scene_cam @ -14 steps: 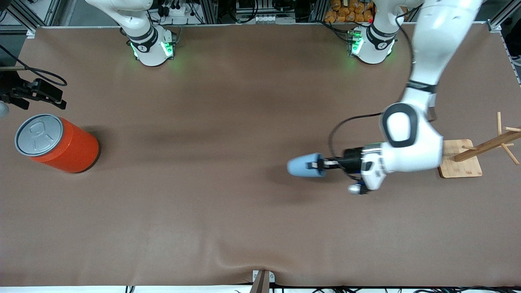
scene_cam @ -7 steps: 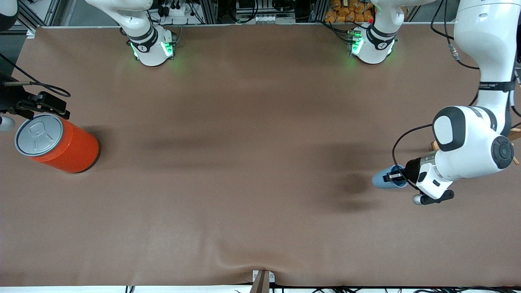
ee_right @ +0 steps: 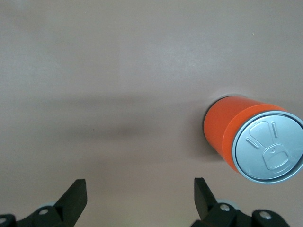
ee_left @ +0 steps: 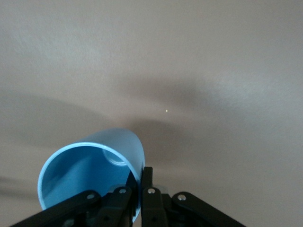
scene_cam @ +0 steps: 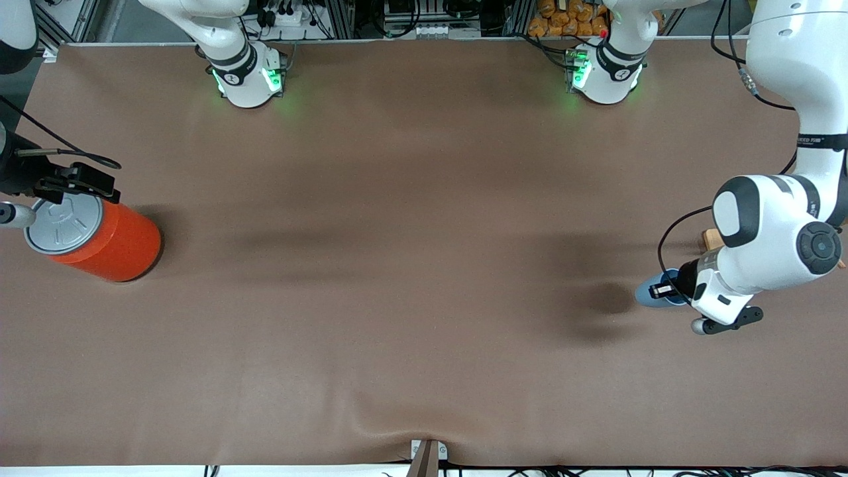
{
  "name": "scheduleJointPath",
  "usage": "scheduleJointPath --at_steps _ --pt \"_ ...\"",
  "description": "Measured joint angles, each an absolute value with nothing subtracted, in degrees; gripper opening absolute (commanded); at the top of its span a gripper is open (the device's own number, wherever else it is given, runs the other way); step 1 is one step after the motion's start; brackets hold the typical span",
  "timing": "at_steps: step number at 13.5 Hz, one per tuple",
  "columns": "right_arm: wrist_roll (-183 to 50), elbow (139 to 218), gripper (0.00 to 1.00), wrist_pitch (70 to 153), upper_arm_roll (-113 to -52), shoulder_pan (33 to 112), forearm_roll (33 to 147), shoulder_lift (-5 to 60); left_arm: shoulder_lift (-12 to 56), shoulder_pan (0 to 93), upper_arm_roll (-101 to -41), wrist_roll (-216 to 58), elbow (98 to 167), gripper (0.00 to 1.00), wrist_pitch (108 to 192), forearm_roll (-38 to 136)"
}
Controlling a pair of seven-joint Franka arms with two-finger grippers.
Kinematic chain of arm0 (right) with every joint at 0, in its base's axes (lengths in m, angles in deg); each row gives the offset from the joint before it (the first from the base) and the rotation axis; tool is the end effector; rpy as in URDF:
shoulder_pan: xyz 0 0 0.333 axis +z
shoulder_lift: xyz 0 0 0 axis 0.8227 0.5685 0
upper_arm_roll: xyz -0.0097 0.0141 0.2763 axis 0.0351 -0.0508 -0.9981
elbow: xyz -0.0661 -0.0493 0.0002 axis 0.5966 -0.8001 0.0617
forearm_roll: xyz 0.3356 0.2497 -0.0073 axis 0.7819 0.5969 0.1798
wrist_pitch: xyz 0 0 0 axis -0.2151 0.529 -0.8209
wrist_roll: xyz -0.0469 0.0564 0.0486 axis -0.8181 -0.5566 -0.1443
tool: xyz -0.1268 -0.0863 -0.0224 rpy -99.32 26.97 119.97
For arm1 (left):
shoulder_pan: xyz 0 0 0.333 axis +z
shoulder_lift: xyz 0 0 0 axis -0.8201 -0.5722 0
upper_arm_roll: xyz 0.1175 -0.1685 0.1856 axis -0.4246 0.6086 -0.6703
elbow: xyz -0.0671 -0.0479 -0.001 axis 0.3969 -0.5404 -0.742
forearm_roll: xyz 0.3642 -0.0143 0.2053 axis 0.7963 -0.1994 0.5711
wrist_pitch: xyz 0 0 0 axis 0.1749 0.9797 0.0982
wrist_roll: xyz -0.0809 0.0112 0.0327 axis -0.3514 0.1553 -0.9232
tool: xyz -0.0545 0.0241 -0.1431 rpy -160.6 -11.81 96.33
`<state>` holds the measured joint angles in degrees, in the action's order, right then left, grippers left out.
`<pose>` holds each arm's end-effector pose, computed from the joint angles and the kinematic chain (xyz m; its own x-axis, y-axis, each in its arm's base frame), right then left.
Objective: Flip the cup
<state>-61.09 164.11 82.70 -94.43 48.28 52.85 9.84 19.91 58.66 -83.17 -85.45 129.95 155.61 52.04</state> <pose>0.5991 -0.0091 0.5141 0.9969 -0.0123 -0.0778 -0.0132 -0.9999 -0.0102 0.6652 -0.0335 0.2122 0.9669 0.2425 -0.0788 0.2505 -0.9612 0.1153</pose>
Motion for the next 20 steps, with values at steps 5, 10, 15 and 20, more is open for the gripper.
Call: scheduleJointPath --at_steps 5,10,15,20 --pt "-61.1 163.9 1.0 82.7 -94.3 48.2 52.8 9.9 18.3 58.5 -83.1 -85.6 132.5 0.36 156.7 52.0" --pt "-61.1 163.7 1.0 87.2 -94.4 48.3 52.8 9.9 18.1 58.2 -82.9 -85.6 131.8 1.0 156.9 52.0" --pt "-61.1 164.8 1.0 89.1 -94.5 48.3 52.8 9.7 22.9 58.4 -82.9 -85.5 126.0 1.0 147.8 55.3" --pt "-61.1 167.3 1.0 90.8 -94.6 48.3 52.8 8.3 31.4 58.4 -82.7 -83.4 122.7 1.0 141.0 63.5"
